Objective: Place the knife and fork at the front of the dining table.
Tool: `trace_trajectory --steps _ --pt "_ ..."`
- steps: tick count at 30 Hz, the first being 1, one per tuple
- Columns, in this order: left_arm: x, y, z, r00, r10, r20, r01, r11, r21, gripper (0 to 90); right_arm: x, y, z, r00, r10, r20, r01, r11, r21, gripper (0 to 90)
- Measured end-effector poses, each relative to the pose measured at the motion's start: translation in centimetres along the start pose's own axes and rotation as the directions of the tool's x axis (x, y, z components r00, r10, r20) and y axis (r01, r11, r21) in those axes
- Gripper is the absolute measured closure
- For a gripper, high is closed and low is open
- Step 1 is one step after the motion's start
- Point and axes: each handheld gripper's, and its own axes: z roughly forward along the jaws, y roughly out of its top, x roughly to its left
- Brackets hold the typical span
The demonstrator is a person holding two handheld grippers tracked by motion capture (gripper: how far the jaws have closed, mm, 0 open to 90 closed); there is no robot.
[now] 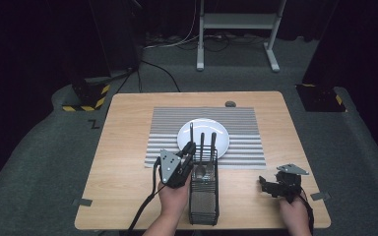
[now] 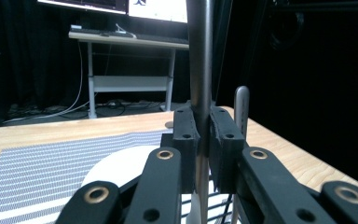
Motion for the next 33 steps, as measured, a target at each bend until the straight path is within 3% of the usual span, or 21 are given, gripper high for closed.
trace_trajectory --steps 11,19,21,27,33 --pt "-0.7 2.7 -0.8 0.9985 0.001 0.055 0.003 0.9964 -0.085 82.3 0.0 0.0 0.0 1.0000 0.000 0.000 0.000 1.000 0.000 10.1" --pt "-1.1 5.8 -2.3 0.9950 0.019 0.098 -0.003 0.9869 -0.161 82.4 0.0 0.0 0.0 1.0000 0.000 0.000 0.000 1.000 0.000 10.1" --pt "-1.2 6.9 -2.9 0.9937 0.041 0.105 -0.021 0.9825 -0.185 82.4 0.0 0.0 0.0 1.0000 0.000 0.000 0.000 1.000 0.000 10.1" --pt "-1.3 8.0 -3.6 0.9921 0.057 0.112 -0.031 0.9758 -0.216 82.4 0.0 0.0 0.0 1.0000 0.000 0.000 0.000 1.000 0.000 10.1" --pt "-0.6 7.9 -4.0 0.9940 0.068 0.085 -0.048 0.9739 -0.222 82.4 0.0 0.0 0.0 1.0000 0.000 0.000 0.000 1.000 0.000 10.1"
